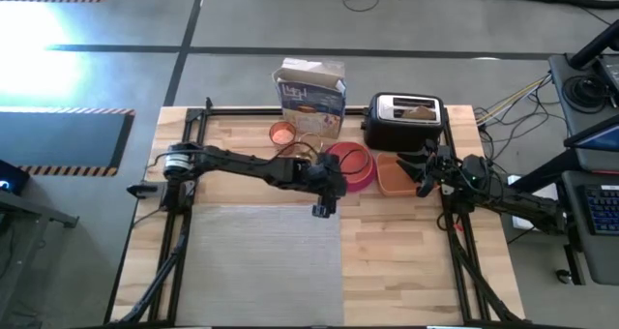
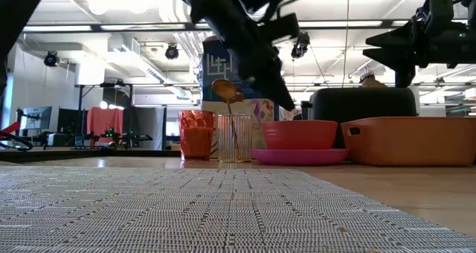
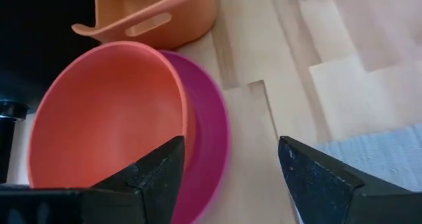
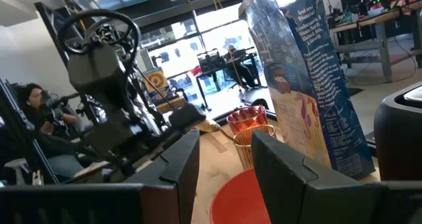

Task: Arrange a breakfast setting
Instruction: Put the orange bowl on the table mat

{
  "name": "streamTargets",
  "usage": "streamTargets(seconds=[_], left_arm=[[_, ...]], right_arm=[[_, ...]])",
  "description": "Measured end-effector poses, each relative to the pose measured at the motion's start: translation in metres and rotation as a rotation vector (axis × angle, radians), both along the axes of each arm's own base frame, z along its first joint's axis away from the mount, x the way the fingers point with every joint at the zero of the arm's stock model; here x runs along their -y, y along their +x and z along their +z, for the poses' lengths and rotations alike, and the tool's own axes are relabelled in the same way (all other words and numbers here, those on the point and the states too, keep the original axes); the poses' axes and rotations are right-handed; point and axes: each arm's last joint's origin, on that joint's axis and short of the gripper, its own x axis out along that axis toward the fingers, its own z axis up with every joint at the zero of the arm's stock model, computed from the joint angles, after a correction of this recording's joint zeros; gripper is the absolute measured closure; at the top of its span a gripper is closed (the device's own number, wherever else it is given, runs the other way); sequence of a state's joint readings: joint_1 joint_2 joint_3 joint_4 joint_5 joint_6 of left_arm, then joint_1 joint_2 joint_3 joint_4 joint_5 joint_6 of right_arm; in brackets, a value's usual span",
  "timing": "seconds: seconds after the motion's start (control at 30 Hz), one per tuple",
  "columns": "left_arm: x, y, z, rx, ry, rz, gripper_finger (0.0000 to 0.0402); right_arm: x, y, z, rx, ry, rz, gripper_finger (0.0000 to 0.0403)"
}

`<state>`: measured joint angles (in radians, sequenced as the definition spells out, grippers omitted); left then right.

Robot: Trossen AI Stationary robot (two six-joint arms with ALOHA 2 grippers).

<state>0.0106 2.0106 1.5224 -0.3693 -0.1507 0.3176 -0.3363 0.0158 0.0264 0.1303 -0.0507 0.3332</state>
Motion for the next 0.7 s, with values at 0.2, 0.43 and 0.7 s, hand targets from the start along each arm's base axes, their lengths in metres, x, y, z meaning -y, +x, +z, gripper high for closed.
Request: streamTargets(seconds=[0.2, 0.43, 0.7], left_arm=[[-0.012, 0.012, -0.008, -0.027, 0.013, 0.01, 0.0173], [-0.023, 0.013, -0.013, -0.05, 0.024, 0.019, 0.0173], [-0.026, 0.013, -0.014, -0.062, 0.047, -0.005, 0.018]], right_arm=[[0.0, 0.0, 0.0, 0.0, 0.0, 0.0, 0.0275], [0.0, 0.0, 0.0, 0.0, 0.0, 0.0, 0.0275], [0.0, 0.0, 0.0, 0.0, 0.0, 0.0, 0.0275]])
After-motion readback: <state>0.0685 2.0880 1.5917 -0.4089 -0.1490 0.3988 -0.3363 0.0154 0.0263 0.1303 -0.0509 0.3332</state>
